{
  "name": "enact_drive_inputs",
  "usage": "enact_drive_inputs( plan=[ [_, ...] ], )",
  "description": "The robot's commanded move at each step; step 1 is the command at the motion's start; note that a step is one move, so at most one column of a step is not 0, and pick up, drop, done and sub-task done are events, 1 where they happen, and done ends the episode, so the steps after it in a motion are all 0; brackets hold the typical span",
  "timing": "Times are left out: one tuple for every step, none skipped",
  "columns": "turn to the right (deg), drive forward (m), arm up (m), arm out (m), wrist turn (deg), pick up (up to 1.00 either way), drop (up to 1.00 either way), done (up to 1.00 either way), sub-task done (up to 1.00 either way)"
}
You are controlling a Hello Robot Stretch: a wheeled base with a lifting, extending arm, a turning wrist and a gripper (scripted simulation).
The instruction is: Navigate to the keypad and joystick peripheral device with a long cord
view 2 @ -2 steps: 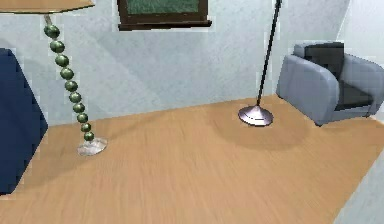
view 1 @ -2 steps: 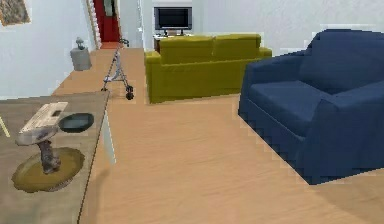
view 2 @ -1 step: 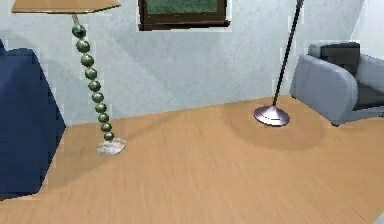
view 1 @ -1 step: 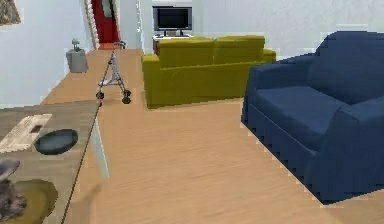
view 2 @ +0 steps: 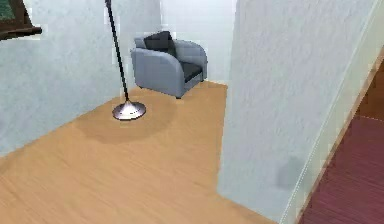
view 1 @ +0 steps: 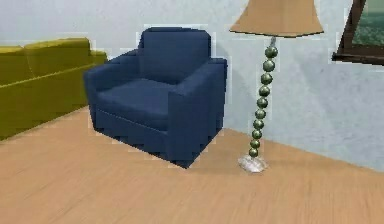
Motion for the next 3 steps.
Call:
enact_drive_inputs(
  plan=[
    [33.0, 0.00, 0.00, 0.00, 0.0, 0.00, 0.00, 0.00, 0.00],
    [0.0, 0.05, 0.00, 0.00, 0.0, 0.00, 0.00, 0.00, 0.00],
    [-45.0, 0.00, 0.00, 0.00, 0.0, 0.00, 0.00, 0.00, 0.00]
  ],
)
